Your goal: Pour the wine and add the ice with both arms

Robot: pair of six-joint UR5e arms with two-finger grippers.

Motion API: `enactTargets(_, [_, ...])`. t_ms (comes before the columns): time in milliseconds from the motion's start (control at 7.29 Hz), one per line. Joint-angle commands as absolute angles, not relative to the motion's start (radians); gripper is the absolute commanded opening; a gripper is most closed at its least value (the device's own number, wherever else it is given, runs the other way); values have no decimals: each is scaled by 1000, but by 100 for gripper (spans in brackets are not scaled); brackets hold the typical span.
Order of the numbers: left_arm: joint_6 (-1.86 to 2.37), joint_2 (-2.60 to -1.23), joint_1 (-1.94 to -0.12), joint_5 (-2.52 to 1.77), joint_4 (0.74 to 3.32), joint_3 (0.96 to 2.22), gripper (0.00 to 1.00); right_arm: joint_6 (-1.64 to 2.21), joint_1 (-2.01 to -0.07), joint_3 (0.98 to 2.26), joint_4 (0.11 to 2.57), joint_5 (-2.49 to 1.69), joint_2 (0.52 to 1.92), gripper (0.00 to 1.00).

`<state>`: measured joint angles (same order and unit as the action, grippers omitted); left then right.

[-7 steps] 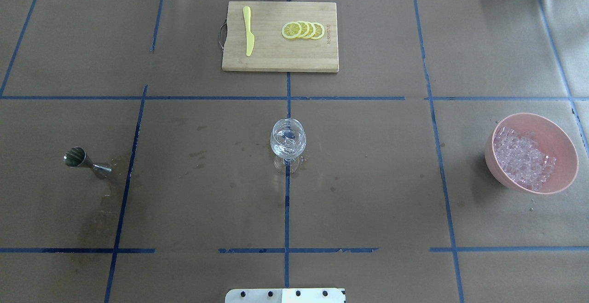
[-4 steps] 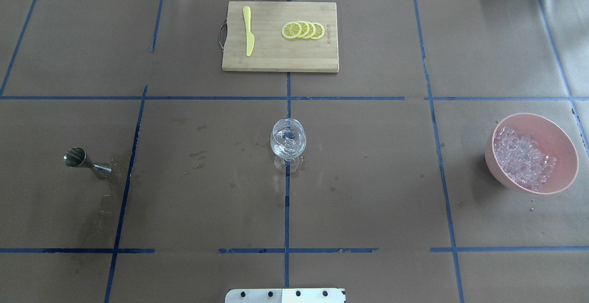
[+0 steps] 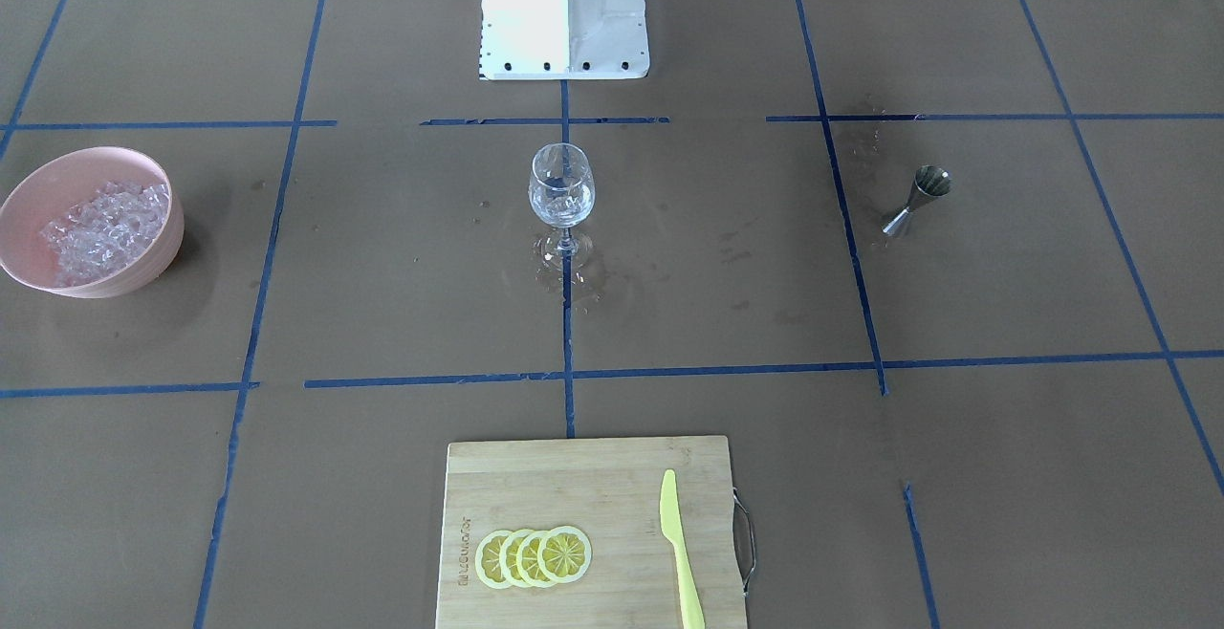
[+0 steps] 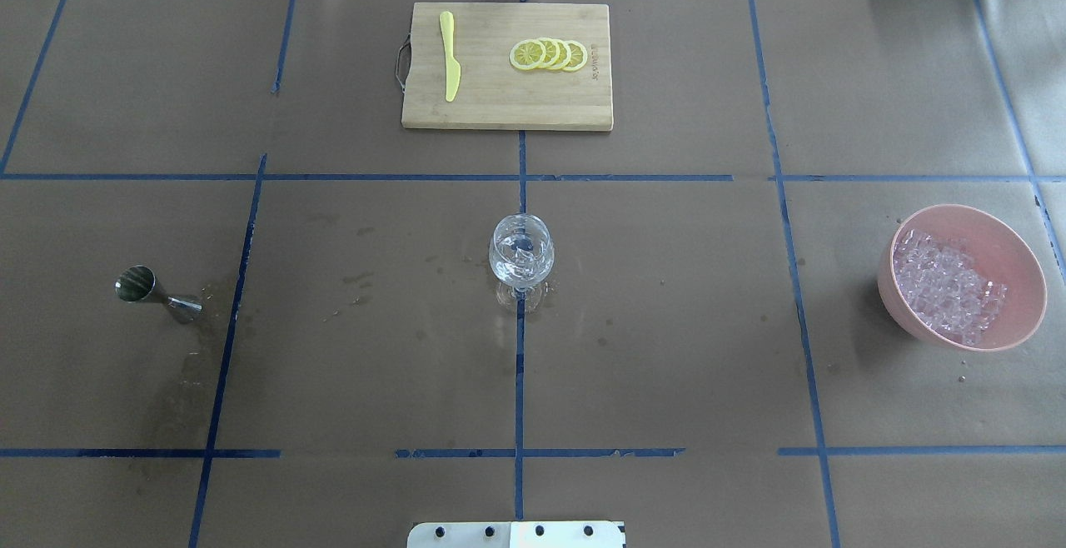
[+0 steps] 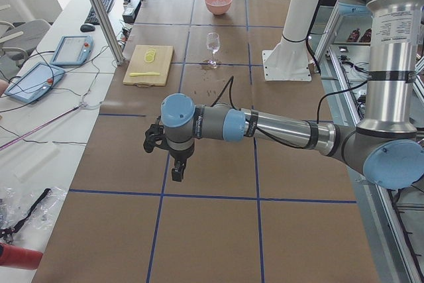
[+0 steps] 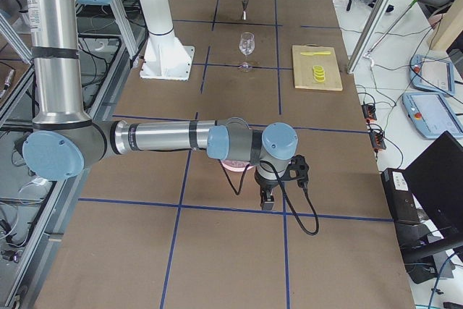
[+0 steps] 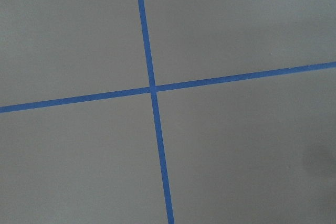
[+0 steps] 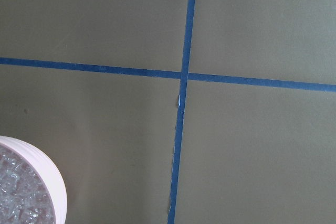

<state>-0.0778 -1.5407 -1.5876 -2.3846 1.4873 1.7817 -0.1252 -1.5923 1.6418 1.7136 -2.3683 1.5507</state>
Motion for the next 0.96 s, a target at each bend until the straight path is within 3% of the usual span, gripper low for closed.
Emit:
enactTargets(0, [-77,-1540,-1588,-2384,1488,1779,100,-124,-1592,1644,1713,-2370,1559,100])
enactTargets(823, [-77,-1554,-1588,-2385,1483,1776,100,-127,-1592,1652,1713,-2372,1552,100])
